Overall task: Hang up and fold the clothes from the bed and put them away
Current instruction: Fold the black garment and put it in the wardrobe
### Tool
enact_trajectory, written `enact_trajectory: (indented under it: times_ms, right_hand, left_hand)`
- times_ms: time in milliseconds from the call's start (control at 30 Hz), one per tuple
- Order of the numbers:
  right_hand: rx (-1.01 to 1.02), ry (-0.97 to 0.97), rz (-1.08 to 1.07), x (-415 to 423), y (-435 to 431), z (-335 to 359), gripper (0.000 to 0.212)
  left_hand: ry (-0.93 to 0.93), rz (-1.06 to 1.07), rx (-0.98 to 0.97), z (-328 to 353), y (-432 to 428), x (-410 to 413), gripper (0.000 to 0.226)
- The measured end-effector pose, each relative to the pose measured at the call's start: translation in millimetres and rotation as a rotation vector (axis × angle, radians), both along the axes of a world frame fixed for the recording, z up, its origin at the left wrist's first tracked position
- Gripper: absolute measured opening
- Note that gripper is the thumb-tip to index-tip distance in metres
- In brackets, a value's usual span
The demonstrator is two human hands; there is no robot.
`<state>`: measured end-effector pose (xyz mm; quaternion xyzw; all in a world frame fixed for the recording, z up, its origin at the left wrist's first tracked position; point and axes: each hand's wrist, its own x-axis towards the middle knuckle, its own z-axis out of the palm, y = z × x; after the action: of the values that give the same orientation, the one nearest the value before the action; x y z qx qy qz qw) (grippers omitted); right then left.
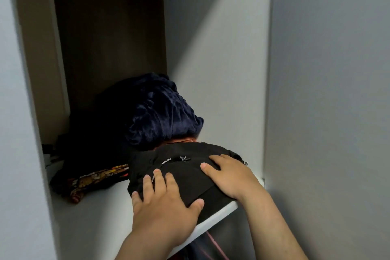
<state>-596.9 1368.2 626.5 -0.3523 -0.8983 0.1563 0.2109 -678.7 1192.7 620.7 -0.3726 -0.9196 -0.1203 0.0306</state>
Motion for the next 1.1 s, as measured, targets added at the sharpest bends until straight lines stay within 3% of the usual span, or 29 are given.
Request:
enact_trajectory:
  times_ms: [100, 267, 433, 600, 700, 900, 1100]
  right_hand:
    - [0.021, 0.063, 0.007, 4, -2, -1, 0.068]
    - [0.165, 0.329, -0.039, 26, -21, -21, 0.045]
    - [0.169, 0.271, -0.088, 48, -41, -58, 0.065]
    - [0.138, 0.292, -0.081, 65, -59, -65, 0.063]
    - [0.124, 0.269, -0.070, 78, -76, -76, 0.059]
    - [0.212, 0.208, -0.145, 115, -114, -93, 0.061]
    - [0.283, 0.068, -0.346, 152, -171, -114, 0.065]
  left_hand:
    - [0.022, -0.010, -0.002, -1, -2, 0, 0.105]
    - [0.130, -0.024, 0.060, -8, -9, 6, 0.098]
    - [0.245, -0.087, 0.091, -26, -27, 18, 0.094]
    - [0.290, -0.205, -0.043, -17, -52, 40, 0.107]
    - [0.421, -0.399, 0.080, -34, -64, 42, 0.073]
    - [0.349, -0.665, 0.117, -75, -76, 58, 0.059]
    - [0.223, -0.671, 0.084, -115, -83, 70, 0.089]
